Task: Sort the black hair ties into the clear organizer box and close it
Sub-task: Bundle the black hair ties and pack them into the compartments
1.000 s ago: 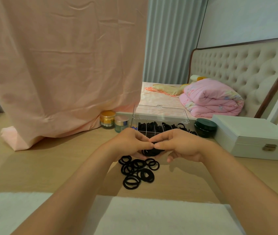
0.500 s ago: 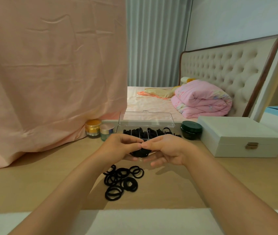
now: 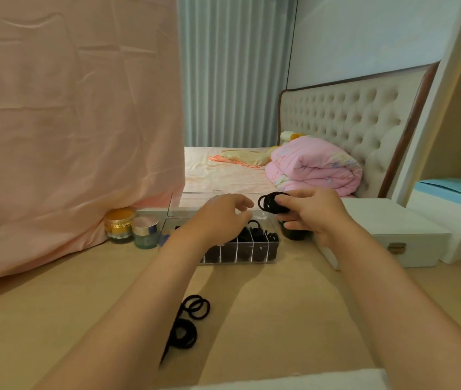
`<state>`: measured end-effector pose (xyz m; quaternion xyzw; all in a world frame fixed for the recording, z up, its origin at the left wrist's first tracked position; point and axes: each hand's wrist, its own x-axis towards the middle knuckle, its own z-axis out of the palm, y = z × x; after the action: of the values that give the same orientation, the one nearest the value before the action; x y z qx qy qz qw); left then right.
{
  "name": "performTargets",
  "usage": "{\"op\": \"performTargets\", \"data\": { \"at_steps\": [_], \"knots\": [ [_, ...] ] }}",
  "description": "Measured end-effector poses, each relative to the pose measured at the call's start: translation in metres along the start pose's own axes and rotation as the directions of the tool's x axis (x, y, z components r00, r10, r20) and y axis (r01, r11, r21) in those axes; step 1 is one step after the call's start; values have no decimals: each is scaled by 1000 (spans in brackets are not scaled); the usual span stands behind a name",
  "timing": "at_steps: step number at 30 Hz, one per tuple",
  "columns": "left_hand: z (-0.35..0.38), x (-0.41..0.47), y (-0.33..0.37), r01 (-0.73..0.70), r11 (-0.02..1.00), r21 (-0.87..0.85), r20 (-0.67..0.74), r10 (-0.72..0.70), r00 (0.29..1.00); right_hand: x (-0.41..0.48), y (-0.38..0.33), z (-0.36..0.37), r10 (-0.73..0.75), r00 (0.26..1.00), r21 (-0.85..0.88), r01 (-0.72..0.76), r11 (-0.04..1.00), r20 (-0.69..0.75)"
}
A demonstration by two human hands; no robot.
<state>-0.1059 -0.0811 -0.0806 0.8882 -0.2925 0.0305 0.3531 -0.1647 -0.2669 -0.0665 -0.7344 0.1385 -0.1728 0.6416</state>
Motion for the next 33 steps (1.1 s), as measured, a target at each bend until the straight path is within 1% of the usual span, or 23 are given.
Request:
{"op": "performTargets", "data": {
  "at_steps": [4, 6, 8, 10, 12, 15, 17, 21, 23, 26, 29, 31, 33],
  "knots": [
    [23, 16, -3, 26, 979, 201, 109, -48, 993, 20, 16, 6, -8, 999, -188, -2, 982, -52],
    [29, 19, -9, 16, 974, 225, 133, -47, 990, 26, 22, 9, -46, 997, -325, 21, 945, -68],
    [33, 21, -17, 5, 975, 223, 132, -35, 991, 32, 27, 12, -106, 993, -470, 70, 880, -51],
    [35, 24, -23, -22, 967, 253, 121, -9, 993, 38, 31, 16, -150, 989, -620, 114, 776, -6],
    [37, 26, -26, -37, 964, 265, 111, 8, 994, 42, 34, 21, -168, 986, -729, 125, 673, 14],
    [38, 28, -27, -64, 956, 287, 112, 33, 993, 48, 32, 28, -175, 982, -786, 167, 596, 76],
    [38, 28, -27, -70, 957, 282, 105, 42, 994, 53, 29, 33, -144, 982, -827, 182, 532, 123],
    [41, 28, -27, -83, 961, 265, 94, 60, 994, 59, 22, 41, -88, 975, -911, 220, 348, 202],
    [42, 27, -27, -103, 960, 260, 95, 81, 992, 58, 16, 41, -49, 965, -921, 259, 290, 257],
    [44, 26, -28, -127, 953, 273, 92, 106, 990, 54, 6, 33, 82, 934, -907, 314, 280, 349],
    [44, 26, -28, -135, 951, 277, 83, 116, 990, 54, 0, 22, 133, 906, -880, 344, 327, 403],
    [44, 26, -29, -140, 951, 274, 84, 122, 989, 53, 0, 18, 85, 913, -863, 343, 371, 399],
    [43, 27, -29, -139, 951, 276, 93, 118, 989, 51, 4, 17, -30, 929, -825, 342, 450, 369]
  ]
}}
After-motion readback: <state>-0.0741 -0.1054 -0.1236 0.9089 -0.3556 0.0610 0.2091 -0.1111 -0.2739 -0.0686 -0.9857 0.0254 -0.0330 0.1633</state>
